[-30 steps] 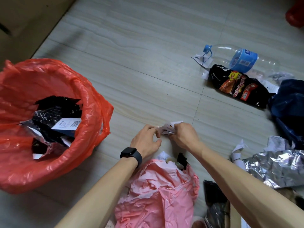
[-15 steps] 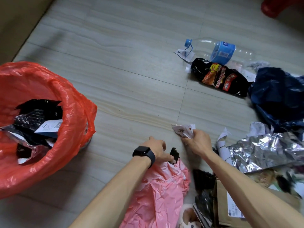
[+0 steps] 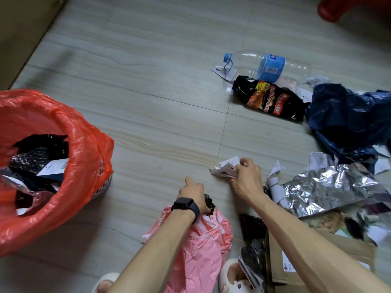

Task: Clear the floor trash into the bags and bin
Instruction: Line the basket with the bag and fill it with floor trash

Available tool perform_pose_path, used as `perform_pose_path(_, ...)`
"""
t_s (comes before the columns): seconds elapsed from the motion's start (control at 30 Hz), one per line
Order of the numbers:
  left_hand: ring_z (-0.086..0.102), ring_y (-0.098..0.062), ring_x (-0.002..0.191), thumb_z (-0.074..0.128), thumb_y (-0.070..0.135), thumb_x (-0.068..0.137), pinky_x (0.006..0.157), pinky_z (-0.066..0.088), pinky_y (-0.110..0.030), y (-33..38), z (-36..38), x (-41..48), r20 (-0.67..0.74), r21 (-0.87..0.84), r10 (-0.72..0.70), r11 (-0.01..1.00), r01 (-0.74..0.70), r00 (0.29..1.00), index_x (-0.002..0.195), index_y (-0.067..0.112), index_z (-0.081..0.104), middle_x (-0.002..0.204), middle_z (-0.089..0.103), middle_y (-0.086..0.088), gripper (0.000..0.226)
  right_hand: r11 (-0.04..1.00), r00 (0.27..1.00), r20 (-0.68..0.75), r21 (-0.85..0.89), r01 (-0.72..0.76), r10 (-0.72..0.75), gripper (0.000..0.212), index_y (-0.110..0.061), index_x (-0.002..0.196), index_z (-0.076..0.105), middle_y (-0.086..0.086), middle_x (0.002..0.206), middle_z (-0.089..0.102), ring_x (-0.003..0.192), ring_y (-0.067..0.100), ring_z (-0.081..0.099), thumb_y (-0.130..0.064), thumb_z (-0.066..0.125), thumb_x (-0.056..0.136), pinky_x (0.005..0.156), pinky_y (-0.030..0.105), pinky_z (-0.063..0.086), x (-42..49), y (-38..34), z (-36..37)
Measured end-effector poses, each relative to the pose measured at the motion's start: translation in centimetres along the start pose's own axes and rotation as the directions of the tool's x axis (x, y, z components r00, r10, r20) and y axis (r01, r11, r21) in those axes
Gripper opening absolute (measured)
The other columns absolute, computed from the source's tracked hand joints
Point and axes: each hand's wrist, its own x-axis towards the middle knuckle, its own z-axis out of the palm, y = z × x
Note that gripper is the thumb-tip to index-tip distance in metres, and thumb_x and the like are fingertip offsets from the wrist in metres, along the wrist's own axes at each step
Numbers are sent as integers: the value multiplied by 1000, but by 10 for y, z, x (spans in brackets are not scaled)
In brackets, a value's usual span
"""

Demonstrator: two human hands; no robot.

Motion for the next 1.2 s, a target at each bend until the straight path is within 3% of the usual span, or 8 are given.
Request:
perform_pose_path(0.13,63,-37,95,63,16,85,86,54,-42,4,10,5,-91,-55,44,997,-50,995,102,13,66,116,53,-13,17,998,998,-52,26,48,-47,32,0,113,66,10,136,51,117,33,45,-8,62,81,99,34,40,-4,-5,2)
perform_pose_path(0.23,64,-32,100,57,5,82,82,53,-34,0,4,10,-138,-130,61,988,-79,989,88,22,65,107,69,-8,20,997,995,-79,44,58,-54,30,0,111,65,13,124,58,111,35,51,-8,63,83,94,36,42,0,-7,2)
perform_pose_path(0.37,64,-24,100,64,9,77,76,45,-25,-18,-30,14,-294,-253,5,964,-83,956,93,25,68,101,71,1,23,1000,999,-45,27,12,-11,11,-5,94,59,16,100,63,95,38,57,-10,58,84,75,39,42,4,-13,2)
perform_pose_path(0.63,64,-16,92,79,26,73,74,43,-22,-66,-137,-48,-545,-489,-118,849,-201,830,87,27,64,92,70,5,20,994,995,89,94,-52,44,22,-12,95,60,16,99,70,95,38,62,-31,57,84,71,36,46,2,-53,-32)
perform_pose_path(0.8,59,-9,73,83,26,72,59,36,-11,-109,-202,-118,-701,-540,-208,780,-318,682,88,24,66,80,64,11,24,919,996,-19,385,85,-84,22,-15,81,58,6,80,69,83,33,63,-37,57,80,69,35,51,-18,-150,-89)
perform_pose_path(0.97,57,12,70,83,23,72,63,38,-4,-178,-232,-191,-843,-502,-315,752,-426,437,78,29,61,76,62,20,24,773,936,-182,528,351,-301,18,-20,94,65,3,94,71,86,24,61,-33,68,82,69,31,40,-53,-255,-128)
perform_pose_path(1.07,60,0,75,80,22,75,68,42,-15,-237,-228,-223,-860,-505,-417,781,-368,296,81,28,60,78,65,12,21,682,879,-229,559,471,-419,15,-25,96,65,-8,86,67,83,17,60,-32,68,83,65,25,38,-77,-309,-129)
perform_pose_path(1.2,60,-25,81,75,20,79,72,44,-32,-299,-201,-237,-818,-573,-524,782,-245,240,86,23,58,82,62,-1,18,630,823,-189,559,539,-536,14,-30,102,62,-21,83,62,82,12,59,-33,63,89,61,17,37,-102,-358,-108)
